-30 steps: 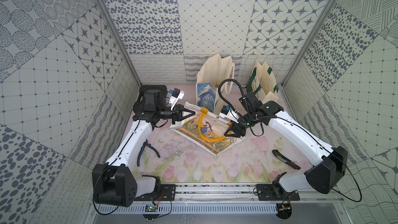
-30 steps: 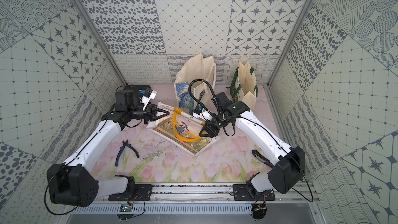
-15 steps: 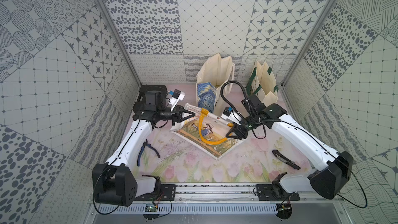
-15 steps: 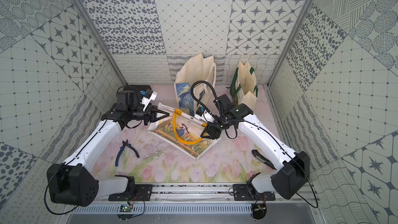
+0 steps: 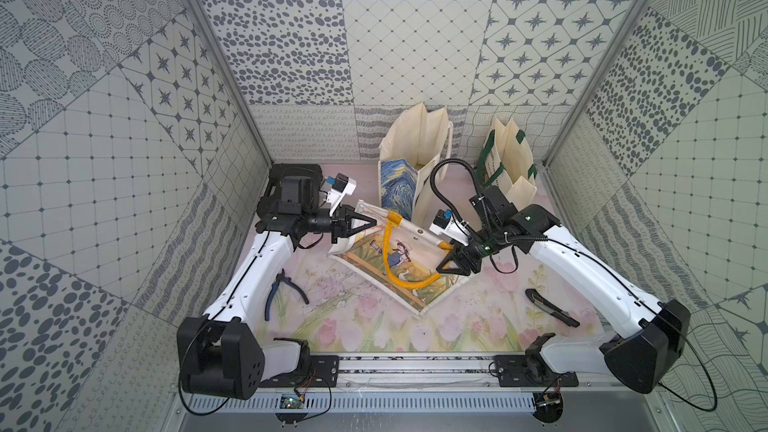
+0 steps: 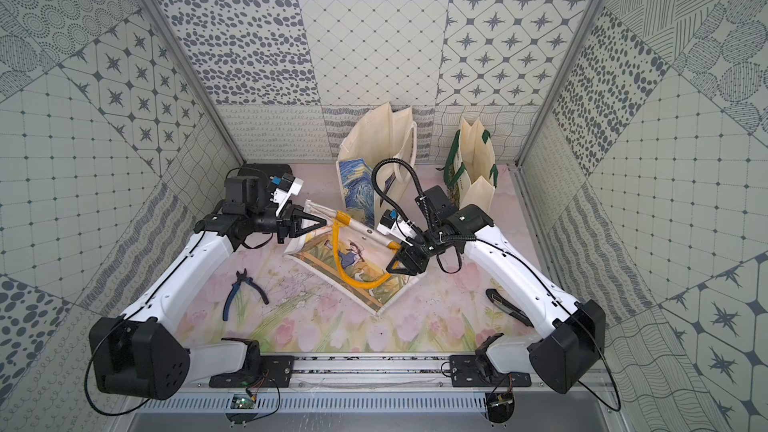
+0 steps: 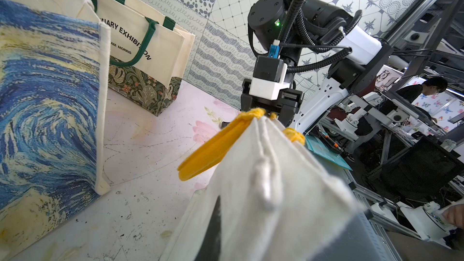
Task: Put away the canvas bag
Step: Press the canvas bag.
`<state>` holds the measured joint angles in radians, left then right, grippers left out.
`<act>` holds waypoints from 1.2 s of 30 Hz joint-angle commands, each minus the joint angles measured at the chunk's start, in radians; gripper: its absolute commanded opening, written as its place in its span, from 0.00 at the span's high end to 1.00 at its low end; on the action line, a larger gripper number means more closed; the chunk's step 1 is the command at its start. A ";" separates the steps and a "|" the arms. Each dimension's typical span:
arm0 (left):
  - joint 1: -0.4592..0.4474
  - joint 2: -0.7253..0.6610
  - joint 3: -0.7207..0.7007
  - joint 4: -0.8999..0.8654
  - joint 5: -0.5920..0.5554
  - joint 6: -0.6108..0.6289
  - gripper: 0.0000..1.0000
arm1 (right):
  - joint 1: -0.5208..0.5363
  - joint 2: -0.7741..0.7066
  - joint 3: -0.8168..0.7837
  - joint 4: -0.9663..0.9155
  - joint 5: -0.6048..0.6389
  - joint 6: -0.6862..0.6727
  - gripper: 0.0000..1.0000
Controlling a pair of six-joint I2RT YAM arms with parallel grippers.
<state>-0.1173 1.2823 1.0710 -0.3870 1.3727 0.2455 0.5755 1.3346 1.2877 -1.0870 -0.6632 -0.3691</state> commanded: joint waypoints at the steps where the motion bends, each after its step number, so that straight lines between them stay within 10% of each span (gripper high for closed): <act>1: 0.013 -0.016 0.021 0.053 0.039 0.020 1.00 | -0.003 -0.001 -0.019 -0.076 -0.104 0.015 0.50; 21: 0.013 -0.012 0.032 0.048 0.042 0.018 1.00 | 0.024 -0.005 -0.069 0.004 -0.179 0.051 0.38; 29: 0.013 -0.017 0.024 0.047 0.031 0.020 1.00 | 0.045 0.009 -0.053 -0.010 0.067 0.055 0.49; 36: 0.013 -0.012 0.029 0.046 0.035 0.020 1.00 | 0.059 0.006 -0.040 -0.013 0.200 0.057 0.81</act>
<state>-0.1169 1.2758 1.0824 -0.3927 1.3312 0.2588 0.6315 1.3365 1.2346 -1.0630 -0.5568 -0.3241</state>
